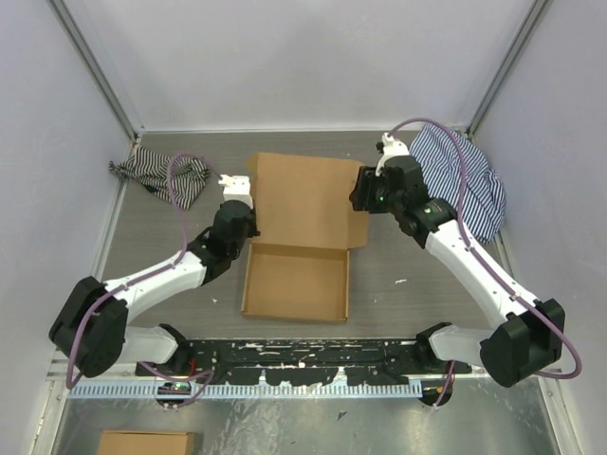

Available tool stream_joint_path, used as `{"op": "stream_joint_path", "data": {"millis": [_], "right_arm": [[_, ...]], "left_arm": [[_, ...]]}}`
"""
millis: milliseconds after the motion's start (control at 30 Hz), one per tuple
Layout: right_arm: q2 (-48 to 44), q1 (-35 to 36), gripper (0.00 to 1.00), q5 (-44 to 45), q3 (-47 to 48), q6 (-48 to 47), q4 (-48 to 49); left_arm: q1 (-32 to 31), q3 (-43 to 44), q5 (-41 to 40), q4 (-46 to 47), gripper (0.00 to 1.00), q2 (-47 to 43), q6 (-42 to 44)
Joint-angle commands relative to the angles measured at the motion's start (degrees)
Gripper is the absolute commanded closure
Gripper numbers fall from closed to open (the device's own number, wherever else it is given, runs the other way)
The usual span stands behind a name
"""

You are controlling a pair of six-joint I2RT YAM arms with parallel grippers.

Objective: Fold the paper box

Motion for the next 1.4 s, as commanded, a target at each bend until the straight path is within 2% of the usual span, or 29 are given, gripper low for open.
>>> {"op": "stream_joint_path", "data": {"millis": [0, 67, 133, 267, 400, 567, 667, 867, 1000, 1233, 1367], "right_arm": [[-1.1, 0.1, 0.38, 8.1, 8.3, 0.5, -2.2], [-0.1, -0.2, 0.3, 9.8, 10.4, 0.3, -3.7], [1.8, -0.7, 0.27, 9.7, 12.2, -1.1, -5.0], [7.9, -2.6, 0.29, 6.6, 15.5, -3.5, -9.5], [10.9, -3.5, 0.33, 7.9, 15.6, -4.7, -8.9], [13.5, -7.0, 0.35, 5.4, 17.2, -4.9, -6.9], [14.3, -9.5, 0.35, 0.3, 18.7, -6.9, -6.0], [15.8, -15.1, 0.35, -15.8, 21.2, -11.5, -5.5], [17.5, -16.2, 0.35, -22.9, 21.2, -13.9, -3.5], [26.8, -16.3, 0.36, -29.1, 28.8, -18.1, -3.2], [30.4, -16.3, 0.38, -29.6, 32.1, -18.0, -3.2]], "left_arm": [[-0.1, -6.5, -0.1, 23.8, 1.0, -5.9, 4.1], [-0.1, -9.0, 0.5, 28.4, 1.0, -6.8, 5.1], [-0.1, -11.3, 1.0, 33.4, 1.0, -7.7, 6.0], [-0.1, -13.0, 1.7, 36.3, 1.0, -9.0, 6.7], [-0.1, -14.1, 2.1, 38.6, 1.0, -9.1, 7.2], [-0.2, -14.4, 3.3, 39.5, 1.0, -8.4, 8.0], [-0.1, -14.5, 3.9, 40.1, 1.0, -8.3, 8.7], [-0.1, -14.8, 5.7, 39.9, 1.0, -8.2, 10.6], [-0.1, -14.5, 5.9, 40.0, 1.0, -7.5, 10.6], [-0.1, -14.1, 6.7, 40.2, 1.0, -5.9, 10.1], [-0.1, -13.9, 6.4, 40.3, 1.0, -5.6, 10.4]]}}
